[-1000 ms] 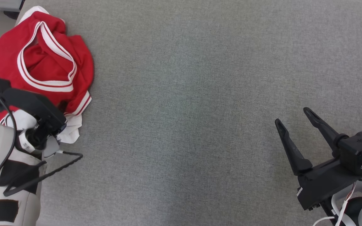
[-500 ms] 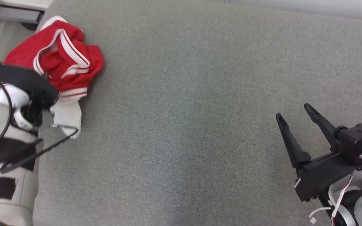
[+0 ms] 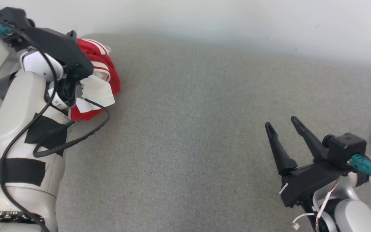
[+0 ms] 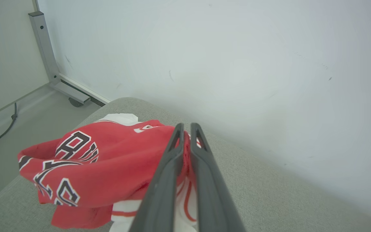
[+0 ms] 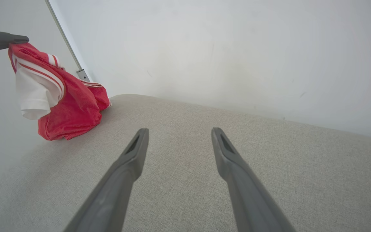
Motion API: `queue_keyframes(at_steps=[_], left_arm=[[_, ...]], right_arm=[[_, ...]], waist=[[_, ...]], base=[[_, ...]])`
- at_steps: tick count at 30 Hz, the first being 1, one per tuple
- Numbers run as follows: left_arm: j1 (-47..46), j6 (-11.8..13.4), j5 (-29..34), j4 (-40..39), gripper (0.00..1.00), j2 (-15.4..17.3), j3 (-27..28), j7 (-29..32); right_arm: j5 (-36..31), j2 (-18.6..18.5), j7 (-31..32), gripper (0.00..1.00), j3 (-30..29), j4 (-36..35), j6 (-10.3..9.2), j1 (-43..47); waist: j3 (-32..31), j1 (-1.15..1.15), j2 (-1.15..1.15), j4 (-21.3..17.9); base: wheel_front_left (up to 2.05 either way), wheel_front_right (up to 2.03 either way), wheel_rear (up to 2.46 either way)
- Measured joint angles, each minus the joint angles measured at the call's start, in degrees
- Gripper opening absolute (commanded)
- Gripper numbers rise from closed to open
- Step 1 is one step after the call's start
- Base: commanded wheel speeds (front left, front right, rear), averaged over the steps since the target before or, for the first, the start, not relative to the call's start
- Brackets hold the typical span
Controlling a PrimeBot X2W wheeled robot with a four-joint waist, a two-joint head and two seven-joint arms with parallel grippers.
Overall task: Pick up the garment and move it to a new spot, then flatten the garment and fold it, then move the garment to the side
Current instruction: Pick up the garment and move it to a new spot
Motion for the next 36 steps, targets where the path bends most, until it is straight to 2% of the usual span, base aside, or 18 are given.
queue_keyframes(at_steps=[8,14,23,26,30,36], left_arm=[[-0.64,-2.64,0.79,0.14,0.0,-1.22,-2.88,-0.91],[-0.65,-4.68,0.6,-2.57,0.0,-3.34,-5.35,-0.62],[-0.66,-5.89,-0.29,-5.78,0.0,-3.43,-9.94,1.18],[-0.32,-5.69,-4.46,-9.16,0.0,-2.94,-16.72,2.16],[0.64,-3.85,-8.1,-13.32,0.0,-3.25,-24.27,2.97],[2.23,-2.22,-11.22,-14.27,0.0,-3.11,-30.08,4.03]], right_arm=[[0.45,3.18,-2.72,1.0,2.41,4.24,-0.01,0.52],[0.45,3.93,-3.93,1.0,3.2,4.12,-0.01,3.21],[0.44,4.04,-5.21,1.0,3.26,2.49,-0.44,5.45],[0.43,4.03,-5.39,1.0,3.19,2.3,-0.49,6.51],[0.42,4.09,-5.73,1.0,3.3,2.08,-0.52,6.69],[0.4,4.39,-5.88,1.0,4.25,2.14,-0.47,6.65]], waist=[[-6.08,-0.01,0.0,-2.53],[-9.11,-0.01,0.0,-7.97],[-11.11,0.0,0.0,-15.9],[-11.31,0.0,0.0,-18.55],[-11.22,0.0,0.0,-22.07],[-10.45,0.01,0.01,-27.22]], base=[[0.0,0.0,0.0],[0.0,0.0,0.0],[0.0,0.0,0.0],[0.0,0.0,0.0],[0.0,0.0,0.0],[0.0,0.0,0.0]])
